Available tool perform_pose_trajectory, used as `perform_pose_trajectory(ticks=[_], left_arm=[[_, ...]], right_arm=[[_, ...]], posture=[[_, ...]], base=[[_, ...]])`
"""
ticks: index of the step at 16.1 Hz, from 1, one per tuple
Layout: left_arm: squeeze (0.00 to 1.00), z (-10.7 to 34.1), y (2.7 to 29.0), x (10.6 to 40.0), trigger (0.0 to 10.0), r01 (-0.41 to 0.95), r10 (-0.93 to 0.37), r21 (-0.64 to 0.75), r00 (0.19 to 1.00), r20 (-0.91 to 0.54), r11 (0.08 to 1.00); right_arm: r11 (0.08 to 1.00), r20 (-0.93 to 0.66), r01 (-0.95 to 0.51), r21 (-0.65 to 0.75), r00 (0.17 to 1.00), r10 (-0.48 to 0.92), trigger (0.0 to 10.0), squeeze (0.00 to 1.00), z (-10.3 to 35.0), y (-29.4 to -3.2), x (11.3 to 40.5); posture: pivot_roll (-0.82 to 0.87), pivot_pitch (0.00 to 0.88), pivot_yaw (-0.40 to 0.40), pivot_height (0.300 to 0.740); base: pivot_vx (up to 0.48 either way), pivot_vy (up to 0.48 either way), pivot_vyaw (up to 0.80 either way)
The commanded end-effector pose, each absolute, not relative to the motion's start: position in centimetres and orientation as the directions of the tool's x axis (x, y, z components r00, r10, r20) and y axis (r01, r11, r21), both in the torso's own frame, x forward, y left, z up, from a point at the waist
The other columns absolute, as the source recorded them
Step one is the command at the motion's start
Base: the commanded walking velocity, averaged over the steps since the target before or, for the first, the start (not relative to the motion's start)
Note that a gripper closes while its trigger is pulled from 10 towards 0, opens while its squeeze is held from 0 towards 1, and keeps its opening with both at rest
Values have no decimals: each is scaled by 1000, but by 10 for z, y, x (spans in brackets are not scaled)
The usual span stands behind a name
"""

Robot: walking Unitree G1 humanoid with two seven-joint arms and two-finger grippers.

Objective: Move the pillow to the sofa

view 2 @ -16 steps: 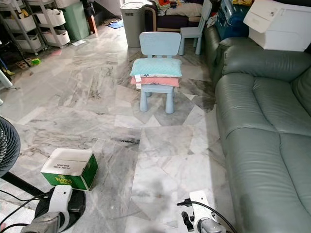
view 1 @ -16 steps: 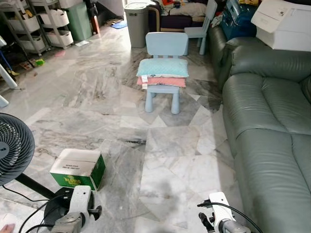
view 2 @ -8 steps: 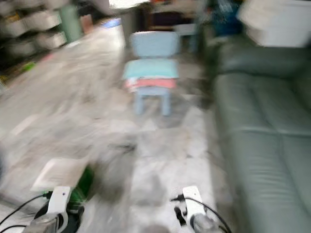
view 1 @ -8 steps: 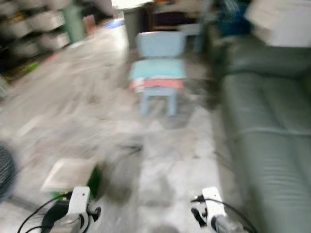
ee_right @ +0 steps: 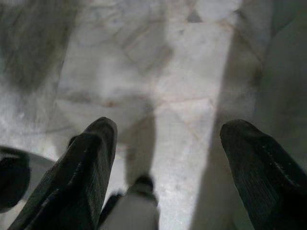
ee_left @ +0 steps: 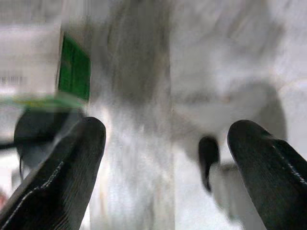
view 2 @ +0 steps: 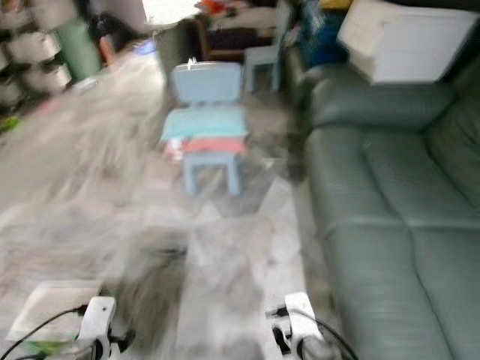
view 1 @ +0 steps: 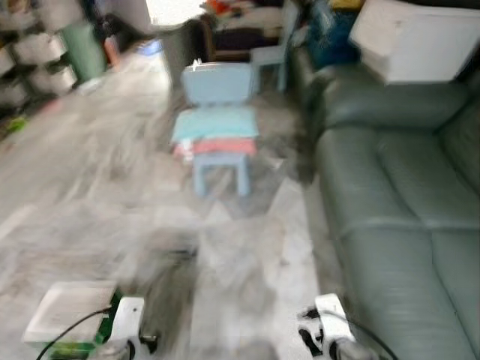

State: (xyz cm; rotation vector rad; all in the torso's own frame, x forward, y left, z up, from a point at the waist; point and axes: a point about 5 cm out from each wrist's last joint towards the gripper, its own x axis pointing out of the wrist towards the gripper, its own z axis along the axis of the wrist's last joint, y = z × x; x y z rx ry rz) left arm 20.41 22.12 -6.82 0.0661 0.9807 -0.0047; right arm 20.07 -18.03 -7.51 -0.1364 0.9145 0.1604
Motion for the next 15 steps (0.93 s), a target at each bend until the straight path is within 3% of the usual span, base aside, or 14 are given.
perform_pose_trajectory(ticks=[1,10,15], left_arm=[[0,-68,218,206,10000,52,23,63,560,-828,997],[0,-70,218,202,10000,91,24,88,547,-836,992],[0,-69,219,203,10000,107,33,109,548,-836,988]], right_arm=[[980,-806,-190,-59,589,66,10000,0,-77,-186,197],[977,-808,-203,-64,586,69,10000,0,-77,-186,195],[976,-807,-209,-61,585,75,10000,0,-78,-185,194]], posture=[[-27,0,60,740],[-31,0,63,740],[-31,0,62,740]], base=[[274,394,0],[0,423,0],[247,413,0]])
